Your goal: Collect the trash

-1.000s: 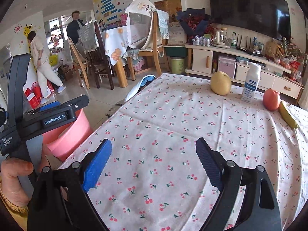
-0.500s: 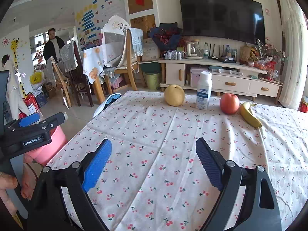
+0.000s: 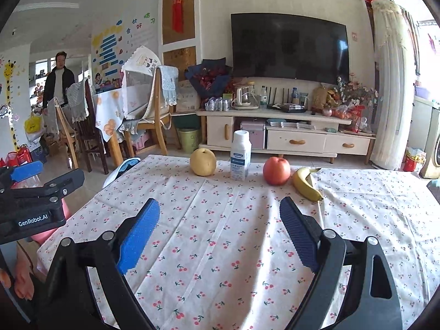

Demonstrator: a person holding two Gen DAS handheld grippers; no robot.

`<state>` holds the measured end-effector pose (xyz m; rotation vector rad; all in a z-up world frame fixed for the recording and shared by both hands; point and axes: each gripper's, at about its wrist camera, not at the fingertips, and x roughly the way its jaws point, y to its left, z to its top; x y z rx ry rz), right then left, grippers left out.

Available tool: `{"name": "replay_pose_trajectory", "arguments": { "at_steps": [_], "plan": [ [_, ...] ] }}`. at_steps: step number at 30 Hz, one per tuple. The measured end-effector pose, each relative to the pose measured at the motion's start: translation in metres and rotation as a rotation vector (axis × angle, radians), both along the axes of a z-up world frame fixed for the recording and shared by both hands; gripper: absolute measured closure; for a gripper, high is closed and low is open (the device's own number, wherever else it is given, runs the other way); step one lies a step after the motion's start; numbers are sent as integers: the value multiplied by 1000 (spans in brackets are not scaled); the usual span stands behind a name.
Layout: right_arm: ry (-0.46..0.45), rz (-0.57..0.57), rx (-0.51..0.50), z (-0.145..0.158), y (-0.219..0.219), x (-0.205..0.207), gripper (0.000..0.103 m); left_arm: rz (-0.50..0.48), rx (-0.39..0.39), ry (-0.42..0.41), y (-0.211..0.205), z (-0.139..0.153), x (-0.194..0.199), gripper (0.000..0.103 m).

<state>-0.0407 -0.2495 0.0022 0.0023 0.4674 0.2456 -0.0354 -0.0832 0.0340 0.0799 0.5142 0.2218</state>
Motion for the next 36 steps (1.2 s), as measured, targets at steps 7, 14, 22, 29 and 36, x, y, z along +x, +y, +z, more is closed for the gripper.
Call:
{"name": "replay_pose_trajectory", "arguments": {
  "at_steps": [7, 14, 22, 29, 36],
  "plan": [
    [-57, -70, 22, 11, -30, -6, 15, -34, 34, -26, -34, 9, -3, 4],
    [-100, -105, 33, 15, -45, -10, 15, -60, -21, -10, -42, 9, 1, 4],
    [-114, -110, 23, 14, -47, -9, 14, -61, -38, -5, -49, 4, 8, 4],
    [-104, -116, 20, 10, -50, -4, 14, -71, -28, -3, -56, -6, 19, 4],
    [-76, -133, 13, 0, -55, 6, 14, -94, -39, 18, -62, -22, 31, 4]
  ]
}}
